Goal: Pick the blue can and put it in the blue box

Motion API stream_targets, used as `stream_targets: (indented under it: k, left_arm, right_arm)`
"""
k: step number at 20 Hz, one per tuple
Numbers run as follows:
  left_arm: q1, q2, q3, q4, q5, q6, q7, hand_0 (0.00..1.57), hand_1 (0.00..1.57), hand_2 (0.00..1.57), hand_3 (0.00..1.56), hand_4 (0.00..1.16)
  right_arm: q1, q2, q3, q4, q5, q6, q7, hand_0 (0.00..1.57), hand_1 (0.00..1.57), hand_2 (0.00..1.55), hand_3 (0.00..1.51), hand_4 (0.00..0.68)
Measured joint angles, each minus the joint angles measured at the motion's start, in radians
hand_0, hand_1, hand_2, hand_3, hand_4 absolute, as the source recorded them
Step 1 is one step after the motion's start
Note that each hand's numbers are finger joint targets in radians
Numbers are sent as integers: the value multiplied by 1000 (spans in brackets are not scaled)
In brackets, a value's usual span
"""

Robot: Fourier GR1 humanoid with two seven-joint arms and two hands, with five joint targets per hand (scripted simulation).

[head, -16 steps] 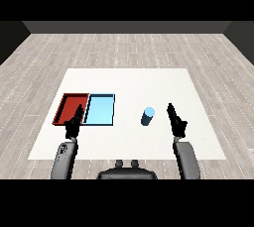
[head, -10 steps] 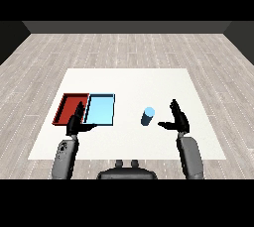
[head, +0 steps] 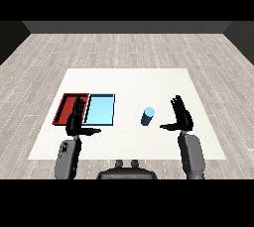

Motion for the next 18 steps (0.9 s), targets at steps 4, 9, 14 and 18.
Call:
stream_targets:
  k: [4, 9, 14, 18]
  left_arm:
    - [18, 3, 11, 8, 12, -25, -58, 0, 0, 0, 0, 0]
    - [7, 11, 23, 3, 28, -40, -52, 0, 0, 0, 0, 0]
    - [0, 10, 29, -19, 26, -25, -30, 0, 0, 0, 0, 0]
    - [15, 5, 26, -33, 33, -33, -29, 0, 0, 0, 0, 0]
  right_arm:
    - [6, -6, -9, -12, -15, 21, -3, 0, 0, 0, 0, 0]
    - [-7, -4, -15, 14, -21, 36, -12, 0, 0, 0, 0, 0]
    - [-38, 0, -17, 51, -38, 50, -7, 0, 0, 0, 0, 0]
    - [-29, 33, 8, 22, -38, 27, 17, 0, 0, 0, 0, 0]
